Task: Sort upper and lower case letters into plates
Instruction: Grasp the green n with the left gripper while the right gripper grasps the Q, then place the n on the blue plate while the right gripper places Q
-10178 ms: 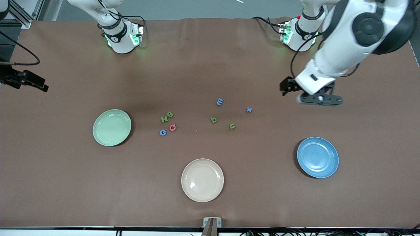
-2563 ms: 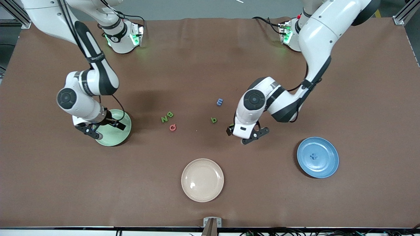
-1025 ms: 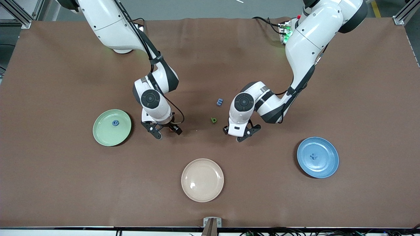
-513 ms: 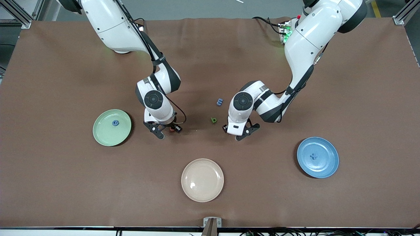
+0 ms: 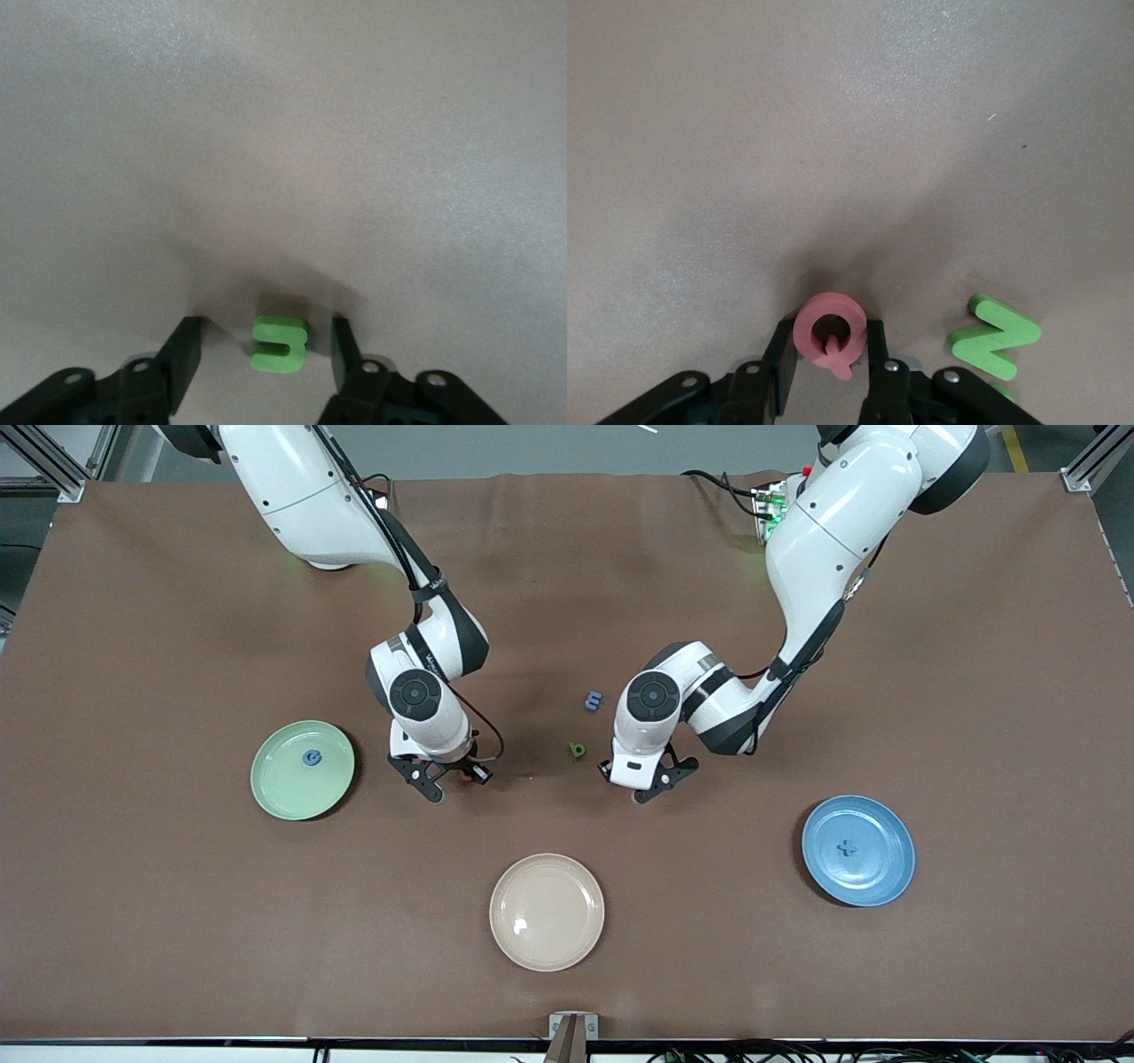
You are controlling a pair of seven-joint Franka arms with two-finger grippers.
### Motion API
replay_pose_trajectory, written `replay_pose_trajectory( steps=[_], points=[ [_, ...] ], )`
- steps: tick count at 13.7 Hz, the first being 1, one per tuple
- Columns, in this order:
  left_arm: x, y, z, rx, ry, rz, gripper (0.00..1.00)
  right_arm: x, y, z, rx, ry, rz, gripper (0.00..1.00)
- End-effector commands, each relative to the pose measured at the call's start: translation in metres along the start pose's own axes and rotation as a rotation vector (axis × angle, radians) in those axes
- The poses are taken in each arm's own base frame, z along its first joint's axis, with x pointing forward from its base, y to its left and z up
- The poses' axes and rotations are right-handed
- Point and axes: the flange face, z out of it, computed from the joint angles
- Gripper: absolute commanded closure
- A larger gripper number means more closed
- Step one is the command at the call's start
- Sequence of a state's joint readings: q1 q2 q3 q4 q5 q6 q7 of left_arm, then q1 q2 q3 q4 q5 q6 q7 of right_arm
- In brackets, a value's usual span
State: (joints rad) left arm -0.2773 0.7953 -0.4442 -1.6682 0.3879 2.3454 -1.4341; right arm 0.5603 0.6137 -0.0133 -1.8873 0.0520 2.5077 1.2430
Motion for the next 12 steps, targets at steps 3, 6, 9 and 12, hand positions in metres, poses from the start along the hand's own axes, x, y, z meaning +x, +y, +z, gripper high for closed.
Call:
replay_pose_trajectory(
  steps=[3, 6, 9, 12],
  points=[
    [-0.005, -0.003, -0.002, -0.001, 0.020, -0.008, 0.75, 0.029, 0.004, -0.017, -0.022, 0.020, -0.008, 1.00],
    [0.009, -0.003, -0.012, -0.018, 0.023, -0.035, 0.99, 0.077, 0.030, -0.058, -0.060, -0.001, -0.074, 1.00],
    [0.037, -0.012, -0.039, -0.032, 0.063, -0.045, 1.00, 0.131, 0.084, -0.090, -0.062, -0.018, -0.181, 1.00],
    [0.072, -0.031, -0.078, 0.009, 0.100, 0.024, 1.00, 0.173, 0.151, -0.095, -0.069, -0.042, -0.266, 1.00]
  ],
)
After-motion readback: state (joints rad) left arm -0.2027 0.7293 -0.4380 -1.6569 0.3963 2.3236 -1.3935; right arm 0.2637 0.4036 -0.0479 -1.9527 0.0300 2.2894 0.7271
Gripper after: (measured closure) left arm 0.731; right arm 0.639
